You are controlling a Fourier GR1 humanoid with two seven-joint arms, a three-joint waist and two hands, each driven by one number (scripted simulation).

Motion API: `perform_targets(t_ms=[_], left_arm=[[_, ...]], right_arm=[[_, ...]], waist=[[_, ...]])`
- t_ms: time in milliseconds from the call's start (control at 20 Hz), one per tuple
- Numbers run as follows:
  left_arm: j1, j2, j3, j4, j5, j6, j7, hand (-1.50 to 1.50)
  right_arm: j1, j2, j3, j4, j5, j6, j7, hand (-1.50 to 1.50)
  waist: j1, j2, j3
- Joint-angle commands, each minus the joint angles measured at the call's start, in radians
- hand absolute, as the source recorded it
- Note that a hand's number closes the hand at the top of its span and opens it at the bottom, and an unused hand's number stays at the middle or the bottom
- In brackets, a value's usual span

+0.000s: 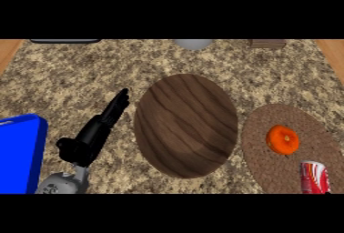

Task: Pick the can from the placemat and place it in the bowl

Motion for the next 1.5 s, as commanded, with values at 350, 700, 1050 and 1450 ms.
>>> perform_targets(t_ms=[350,700,1050,1450], left_arm=[[0.043,0.012,0.026,-0.062,0.008,-0.056,0.031,0.0],[-0.04,-0.033,0.056,0.034,-0.02,-0.043,0.008,0.0],[-0.04,-0.047,0.042,0.014,-0.04,-0.035,0.033,0.0],[-0.021,-0.051,0.043,0.044,-0.052,-0.048,-0.01,0.0]], right_arm=[[-0.165,-0.015,-0.094,0.103,-0.034,-0.085,0.04,-1.5],[-0.177,0.0,-0.119,0.097,-0.025,-0.017,0.051,-1.5],[-0.301,-0.026,-0.159,0.161,-0.02,0.044,0.059,-1.5],[-0.362,-0.107,-0.182,0.16,-0.085,0.036,-0.05,1.5]], waist=[[0.011,0.002,0.008],[0.005,0.003,0.007],[0.011,0.004,0.008],[0.009,0.002,0.008]])
